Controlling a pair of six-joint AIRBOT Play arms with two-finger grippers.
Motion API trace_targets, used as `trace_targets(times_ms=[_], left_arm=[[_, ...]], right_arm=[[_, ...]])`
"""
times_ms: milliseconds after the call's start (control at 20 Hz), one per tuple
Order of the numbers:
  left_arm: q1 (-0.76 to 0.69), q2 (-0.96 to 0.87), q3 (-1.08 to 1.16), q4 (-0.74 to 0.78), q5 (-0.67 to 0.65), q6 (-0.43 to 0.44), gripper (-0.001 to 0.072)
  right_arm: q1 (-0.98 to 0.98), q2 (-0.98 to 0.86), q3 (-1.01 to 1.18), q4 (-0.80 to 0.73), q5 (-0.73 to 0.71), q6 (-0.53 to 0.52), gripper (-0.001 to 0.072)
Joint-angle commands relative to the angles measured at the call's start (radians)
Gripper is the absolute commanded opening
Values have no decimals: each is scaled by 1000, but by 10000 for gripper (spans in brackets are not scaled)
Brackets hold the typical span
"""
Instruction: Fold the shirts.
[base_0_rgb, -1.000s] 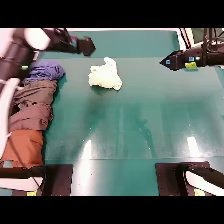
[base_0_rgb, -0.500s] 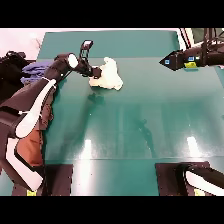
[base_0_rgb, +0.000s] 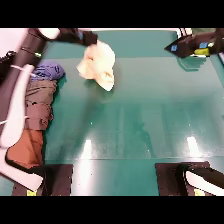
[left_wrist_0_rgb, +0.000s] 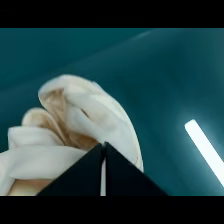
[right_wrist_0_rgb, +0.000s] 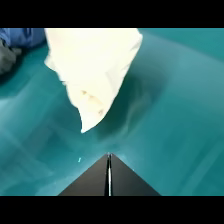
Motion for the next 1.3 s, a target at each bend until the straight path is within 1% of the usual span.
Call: trace_targets(times_ms=[0,100,200,250,350,400,450,500,600,650,750,800,850,950,1000,1100,1250], left_arm=[[-14,225,-4,-7,2,53,20],[-63,319,-45,-6,-56,78,20],[-148,343,-54,-6,-150,82,20],[-193,341,-61,-7,-179,103,21],[-286,341,-122,-7,-158,147,24],[-320,341,-159,-8,-133,154,91],[-347,341,-195,-8,-105,154,412],[-366,340,-226,-7,-77,153,599],[-352,339,-246,11,-54,151,598],[-325,339,-246,34,-47,135,598],[-233,322,-247,51,-58,65,599],[-180,300,-251,46,-88,19,599],[-127,269,-266,45,-123,-8,599],[-47,197,-335,26,-187,-16,599],[-15,159,-382,-14,-210,-28,599],[35,87,-496,-90,-223,-31,599],[75,18,-650,-114,-220,-38,599]], right_arm=[[0,0,163,-2,40,1,13],[0,0,240,-2,40,1,13],[0,0,296,-2,41,0,13],[0,0,316,-2,41,1,13],[0,0,338,-2,41,1,13],[0,3,337,-2,42,1,13],[0,8,328,-2,41,1,13],[0,16,312,-2,41,1,13],[0,37,271,-2,39,1,13],[0,46,253,-2,38,1,13],[0,69,208,-2,25,1,13],[0,81,185,-2,14,1,13],[0,93,164,-1,6,2,13],[0,119,118,-1,-11,2,13],[0,130,97,-1,-15,2,13],[0,143,71,-1,-15,2,13],[0,148,50,0,-14,2,13]])
